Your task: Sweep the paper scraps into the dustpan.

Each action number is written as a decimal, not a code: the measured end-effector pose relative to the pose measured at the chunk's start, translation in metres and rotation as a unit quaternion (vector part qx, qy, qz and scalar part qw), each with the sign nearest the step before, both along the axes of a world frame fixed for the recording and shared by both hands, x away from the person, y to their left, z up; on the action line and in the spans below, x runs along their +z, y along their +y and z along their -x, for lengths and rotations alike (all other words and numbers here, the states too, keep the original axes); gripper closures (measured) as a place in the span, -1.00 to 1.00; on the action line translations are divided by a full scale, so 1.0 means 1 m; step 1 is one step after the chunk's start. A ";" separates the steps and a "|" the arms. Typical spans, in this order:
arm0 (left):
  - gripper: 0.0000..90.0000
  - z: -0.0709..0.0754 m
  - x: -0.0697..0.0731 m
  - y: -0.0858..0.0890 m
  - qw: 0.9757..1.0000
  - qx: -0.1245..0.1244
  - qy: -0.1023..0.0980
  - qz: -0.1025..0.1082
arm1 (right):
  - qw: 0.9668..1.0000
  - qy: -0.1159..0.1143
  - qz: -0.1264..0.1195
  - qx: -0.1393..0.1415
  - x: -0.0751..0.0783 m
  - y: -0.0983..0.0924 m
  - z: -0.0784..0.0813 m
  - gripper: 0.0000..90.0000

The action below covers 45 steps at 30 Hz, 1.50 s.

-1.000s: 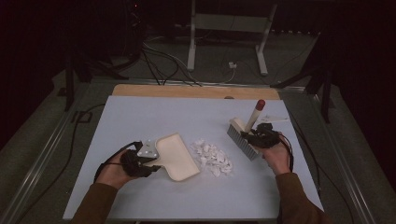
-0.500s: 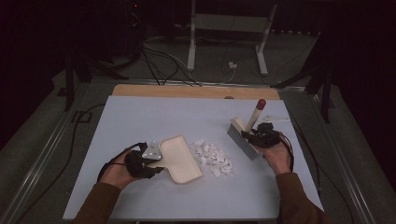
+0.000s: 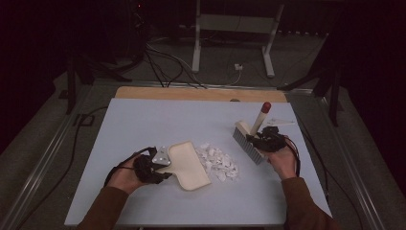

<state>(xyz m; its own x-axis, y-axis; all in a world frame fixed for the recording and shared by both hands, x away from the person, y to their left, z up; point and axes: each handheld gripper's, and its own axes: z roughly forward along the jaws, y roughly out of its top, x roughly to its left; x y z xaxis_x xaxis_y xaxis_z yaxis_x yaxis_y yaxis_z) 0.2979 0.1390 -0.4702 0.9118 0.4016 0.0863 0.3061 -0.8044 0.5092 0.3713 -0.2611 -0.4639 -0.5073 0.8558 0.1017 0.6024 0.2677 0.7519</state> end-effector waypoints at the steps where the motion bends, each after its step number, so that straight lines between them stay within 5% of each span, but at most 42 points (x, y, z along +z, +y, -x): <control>1: 0.48 0.000 0.000 -0.001 1.000 -0.001 0.000 0.000 | 1.000 -0.002 0.001 0.000 0.000 0.001 0.000 0.50; 15: 0.48 -0.003 -0.002 -0.006 1.000 -0.011 0.007 0.002 | 0.998 -0.046 0.017 0.032 0.009 0.033 0.004 0.50; 20: 0.48 0.000 0.003 0.001 1.000 -0.005 0.004 0.004 | 0.998 -0.046 0.026 0.046 0.007 0.047 0.000 0.50; 34: 0.48 -0.009 -0.004 0.004 0.999 0.002 0.045 0.008 | 0.996 -0.032 0.040 0.074 0.000 0.065 -0.008 0.50; 39: 0.48 -0.012 -0.005 0.003 0.999 0.000 0.047 0.010 | 0.994 -0.034 0.048 0.093 0.001 0.071 -0.007 0.50; 45: 0.48 -0.014 -0.005 0.000 0.999 0.000 0.050 0.010 | 0.988 -0.036 0.047 0.146 0.002 0.082 -0.004 0.50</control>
